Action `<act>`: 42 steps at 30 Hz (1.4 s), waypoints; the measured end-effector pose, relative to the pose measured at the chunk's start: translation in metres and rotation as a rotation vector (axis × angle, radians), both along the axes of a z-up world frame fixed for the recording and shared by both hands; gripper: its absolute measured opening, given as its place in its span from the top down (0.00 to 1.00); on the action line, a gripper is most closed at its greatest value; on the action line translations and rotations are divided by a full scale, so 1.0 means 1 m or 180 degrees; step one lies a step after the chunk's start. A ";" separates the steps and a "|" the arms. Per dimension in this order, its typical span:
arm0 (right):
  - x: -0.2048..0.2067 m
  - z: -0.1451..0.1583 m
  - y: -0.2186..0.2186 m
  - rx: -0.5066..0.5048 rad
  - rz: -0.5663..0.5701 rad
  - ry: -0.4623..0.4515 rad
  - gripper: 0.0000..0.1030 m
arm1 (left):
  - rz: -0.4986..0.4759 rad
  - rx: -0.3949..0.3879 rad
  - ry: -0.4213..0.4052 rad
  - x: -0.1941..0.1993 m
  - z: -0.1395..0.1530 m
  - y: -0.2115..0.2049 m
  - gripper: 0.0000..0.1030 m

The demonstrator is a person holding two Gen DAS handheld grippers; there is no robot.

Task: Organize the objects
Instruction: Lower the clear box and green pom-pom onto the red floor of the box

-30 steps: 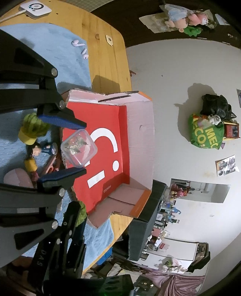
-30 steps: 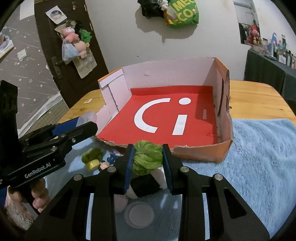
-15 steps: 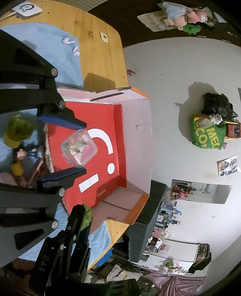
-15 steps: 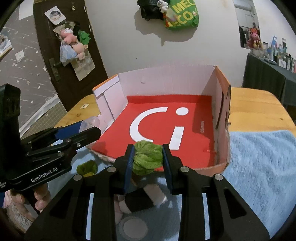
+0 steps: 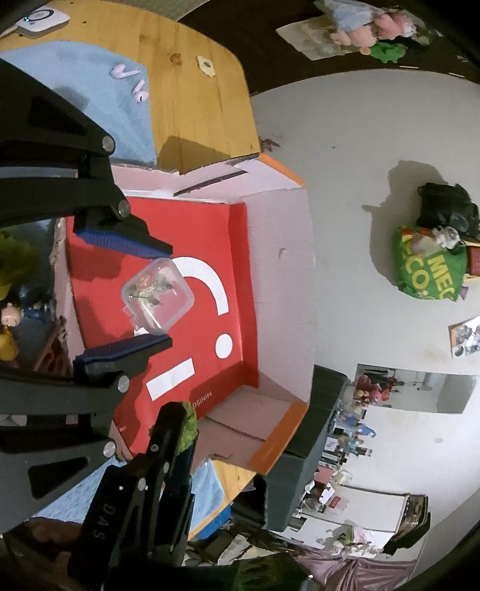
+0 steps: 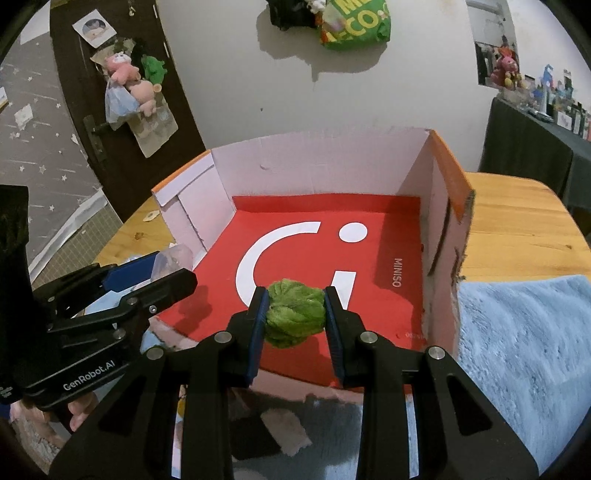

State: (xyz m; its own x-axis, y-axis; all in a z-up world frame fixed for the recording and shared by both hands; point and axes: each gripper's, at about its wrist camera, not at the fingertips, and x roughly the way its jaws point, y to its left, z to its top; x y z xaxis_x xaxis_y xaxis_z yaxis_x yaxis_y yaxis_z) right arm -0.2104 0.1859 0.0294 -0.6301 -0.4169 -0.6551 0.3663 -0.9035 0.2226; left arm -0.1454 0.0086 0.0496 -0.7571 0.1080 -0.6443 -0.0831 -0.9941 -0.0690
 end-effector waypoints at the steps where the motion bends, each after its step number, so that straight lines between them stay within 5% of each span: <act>1: -0.002 -0.002 -0.001 0.0010 0.0003 -0.0014 0.72 | 0.0008 0.0007 -0.0022 -0.002 -0.002 -0.001 0.57; 11: -0.021 -0.014 -0.010 0.0218 -0.0005 -0.0118 0.72 | 0.0095 0.0015 -0.0358 -0.024 -0.026 -0.002 0.57; 42: -0.047 -0.042 -0.009 0.0552 0.0004 -0.0544 0.72 | 0.0122 -0.0026 -0.0625 -0.037 -0.054 -0.005 0.57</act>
State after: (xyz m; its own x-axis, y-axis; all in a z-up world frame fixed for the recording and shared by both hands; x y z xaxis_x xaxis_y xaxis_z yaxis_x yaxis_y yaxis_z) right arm -0.2576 0.1765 -0.0123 -0.5034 -0.2896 -0.8141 0.3379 -0.9331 0.1230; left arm -0.1829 0.0035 -0.0045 -0.6203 0.0757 -0.7807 -0.0309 -0.9969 -0.0721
